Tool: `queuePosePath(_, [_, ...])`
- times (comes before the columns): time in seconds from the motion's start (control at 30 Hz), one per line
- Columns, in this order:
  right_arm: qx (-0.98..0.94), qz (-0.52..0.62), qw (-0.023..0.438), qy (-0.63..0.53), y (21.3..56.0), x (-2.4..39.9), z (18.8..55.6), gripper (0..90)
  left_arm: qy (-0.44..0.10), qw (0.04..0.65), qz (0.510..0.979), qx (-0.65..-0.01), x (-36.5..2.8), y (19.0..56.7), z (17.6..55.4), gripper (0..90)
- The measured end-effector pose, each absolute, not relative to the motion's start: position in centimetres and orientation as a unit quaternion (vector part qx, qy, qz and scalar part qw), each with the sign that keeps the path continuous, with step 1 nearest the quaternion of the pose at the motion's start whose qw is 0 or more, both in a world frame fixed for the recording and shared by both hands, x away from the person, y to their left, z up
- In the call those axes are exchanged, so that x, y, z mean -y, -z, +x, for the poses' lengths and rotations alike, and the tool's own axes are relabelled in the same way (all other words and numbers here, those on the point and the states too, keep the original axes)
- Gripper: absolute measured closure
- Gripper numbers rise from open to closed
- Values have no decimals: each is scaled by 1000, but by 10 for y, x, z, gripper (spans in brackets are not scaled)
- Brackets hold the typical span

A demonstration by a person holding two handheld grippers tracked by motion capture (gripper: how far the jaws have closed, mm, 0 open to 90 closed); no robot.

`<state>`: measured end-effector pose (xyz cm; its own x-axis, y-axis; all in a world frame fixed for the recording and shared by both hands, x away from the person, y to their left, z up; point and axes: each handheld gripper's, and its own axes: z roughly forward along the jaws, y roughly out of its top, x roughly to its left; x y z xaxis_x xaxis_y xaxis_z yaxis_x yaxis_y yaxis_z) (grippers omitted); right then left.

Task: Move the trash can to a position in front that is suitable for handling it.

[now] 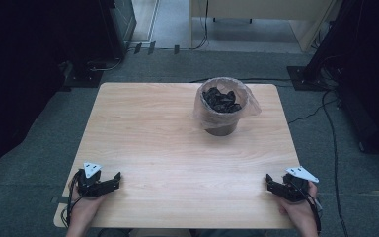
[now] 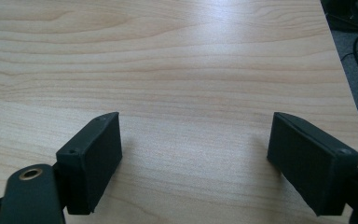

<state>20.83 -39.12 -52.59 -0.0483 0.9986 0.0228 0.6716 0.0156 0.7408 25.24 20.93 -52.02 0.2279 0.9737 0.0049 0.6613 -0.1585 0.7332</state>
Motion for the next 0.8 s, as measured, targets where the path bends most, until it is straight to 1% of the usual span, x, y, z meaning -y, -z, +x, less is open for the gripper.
queuePosePath(0.03, [-657,634,274,-301,526,391,208,217,-250,312,719,-569,-209,520,252,105])
queuePosePath(0.07, [-657,634,274,-301,526,391,208,217,-250,312,719,-569,-209,520,252,105])
queuePosePath(0.13, [-649,640,281,-302,525,391,206,328,-250,312,719,-569,-209,520,252,105])
queuePosePath(0.2, [-637,648,285,-306,524,392,205,413,-250,312,719,-569,-209,520,253,105])
queuePosePath(0.23, [-632,650,283,-312,524,393,205,458,-250,312,719,-569,-209,520,253,105])
queuePosePath(0.27, [-624,654,278,-324,520,393,206,524,-250,312,719,-569,-209,520,253,105])
queuePosePath(0.37, [-626,646,279,-337,513,390,208,558,-250,312,719,-569,-209,520,252,105])
queuePosePath(0.5, [-631,623,289,-360,493,379,221,570,-250,312,718,-569,-209,520,252,107])
queuePosePath(0.57, [-631,619,292,-365,489,376,225,581,-251,312,718,-569,-209,520,252,108])
queuePosePath(0.63, [-634,606,307,-370,479,368,240,600,-251,312,718,-570,-210,520,252,113])
queuePosePath(0.67, [-634,606,307,-370,479,368,240,600,-251,312,718,-570,-210,520,252,113])
queuePosePath(0.7, [-637,602,312,-368,473,363,251,620,-252,312,717,-570,-210,520,252,117])
queuePosePath(0.73, [-637,602,312,-368,473,363,251,620,-252,312,717,-570,-210,520,252,117])
queuePosePath(0.77, [-636,602,315,-365,470,362,257,625,-252,312,717,-570,-210,520,252,117])
queuePosePath(0.8, [-627,610,314,-370,464,360,268,649,-252,312,717,-570,-210,520,252,117])
